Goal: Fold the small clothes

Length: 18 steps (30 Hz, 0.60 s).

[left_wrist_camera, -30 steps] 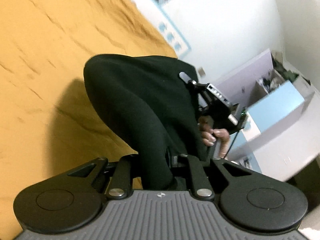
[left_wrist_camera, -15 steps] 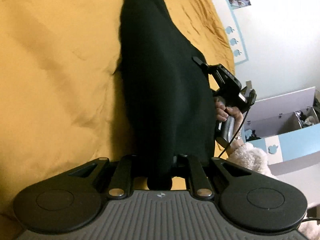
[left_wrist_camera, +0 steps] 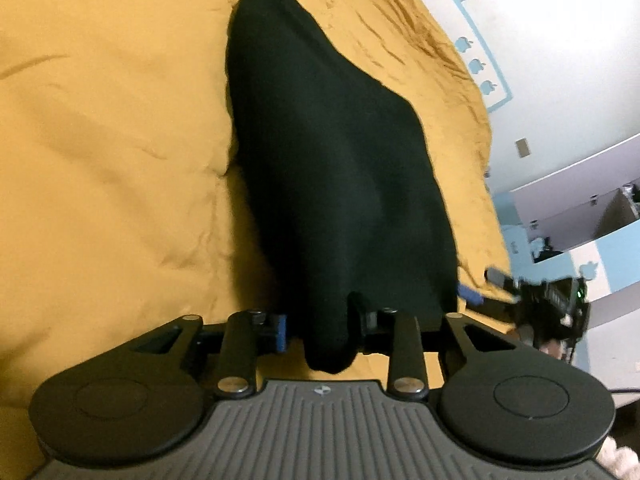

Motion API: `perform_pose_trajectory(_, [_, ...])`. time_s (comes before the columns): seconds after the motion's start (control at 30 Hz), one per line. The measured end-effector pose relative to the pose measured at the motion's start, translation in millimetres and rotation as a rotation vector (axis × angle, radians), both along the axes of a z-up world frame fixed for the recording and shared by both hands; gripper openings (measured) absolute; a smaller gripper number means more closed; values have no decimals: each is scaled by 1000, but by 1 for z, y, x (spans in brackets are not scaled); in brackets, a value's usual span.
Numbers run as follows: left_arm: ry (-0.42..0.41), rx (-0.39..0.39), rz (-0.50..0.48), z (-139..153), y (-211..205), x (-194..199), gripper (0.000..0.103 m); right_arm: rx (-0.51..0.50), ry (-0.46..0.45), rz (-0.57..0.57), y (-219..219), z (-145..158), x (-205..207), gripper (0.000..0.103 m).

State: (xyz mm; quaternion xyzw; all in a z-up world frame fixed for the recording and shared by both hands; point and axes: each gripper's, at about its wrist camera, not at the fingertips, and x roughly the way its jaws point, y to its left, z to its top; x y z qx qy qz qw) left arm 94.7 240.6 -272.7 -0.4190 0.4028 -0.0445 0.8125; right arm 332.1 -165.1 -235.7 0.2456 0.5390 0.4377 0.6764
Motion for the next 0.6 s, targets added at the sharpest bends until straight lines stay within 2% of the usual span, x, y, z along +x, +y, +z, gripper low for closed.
perform_pose_trajectory(0.2, [5, 26, 22, -1, -13, 18, 53, 16, 54, -20, 20, -39, -7, 71])
perform_pose_trajectory(0.23, [4, 28, 27, -2, -15, 21, 53, 14, 51, -22, 26, -40, -7, 67])
perform_pose_trajectory(0.27, [0, 29, 30, -2, -17, 24, 49, 5, 57, -19, 30, -41, -7, 61])
perform_pose_trajectory(0.3, [-8, 19, 13, -3, -19, 28, 38, -25, 57, -14, 35, -41, -7, 39])
perform_pose_trajectory(0.33, [-7, 5, 2, -3, -18, 28, 19, -53, 54, -8, 39, -39, -6, 24])
perform_pose_trajectory(0.37, [-3, -16, 7, -1, -16, 29, 13, -61, 55, -12, 41, -35, -5, 21])
perform_pose_trajectory(0.43, [-29, -42, 12, 8, -11, 26, 10, -51, 42, -23, 37, -19, -2, 12])
perform_pose_trajectory(0.53, [-59, -61, 15, 25, -8, 15, 9, -2, 11, -38, 24, 8, -15, 9])
perform_pose_trajectory(0.6, [-50, -41, -27, 27, -13, 10, 9, -40, -15, -8, 19, 16, -26, 9])
